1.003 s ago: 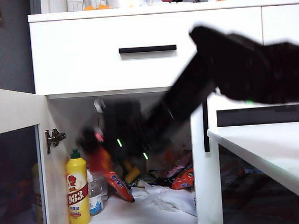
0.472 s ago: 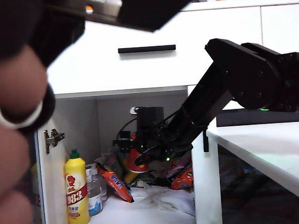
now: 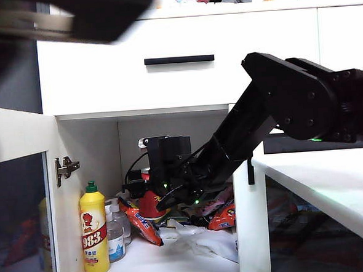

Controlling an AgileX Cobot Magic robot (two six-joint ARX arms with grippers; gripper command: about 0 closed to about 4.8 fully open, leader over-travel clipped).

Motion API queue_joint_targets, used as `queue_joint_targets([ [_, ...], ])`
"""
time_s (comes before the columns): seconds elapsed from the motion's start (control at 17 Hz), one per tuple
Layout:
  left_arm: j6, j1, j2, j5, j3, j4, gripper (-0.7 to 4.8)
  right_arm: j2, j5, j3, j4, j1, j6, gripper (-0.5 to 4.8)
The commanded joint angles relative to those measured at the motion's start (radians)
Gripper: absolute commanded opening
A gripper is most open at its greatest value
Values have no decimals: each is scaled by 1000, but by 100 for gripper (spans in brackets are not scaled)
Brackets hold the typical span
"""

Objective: Open the left door of the white cabinet, pick up a can of beverage from the table on the right, place it inside the cabinet, and finally close the cabinet door.

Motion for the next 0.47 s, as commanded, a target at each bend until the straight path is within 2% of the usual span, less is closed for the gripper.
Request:
queue_joint_targets([
  [0.06, 0, 0, -1, -2, 0, 10, 479, -15, -35, 12, 68, 23, 0, 336],
  [0.24, 0, 0, -1, -2, 0, 14, 479, -16, -50, 12, 114, 45, -2, 336],
  [0.47, 0, 0, -1, -2, 0, 14, 479, -16, -4, 12, 101, 45, -42, 336],
])
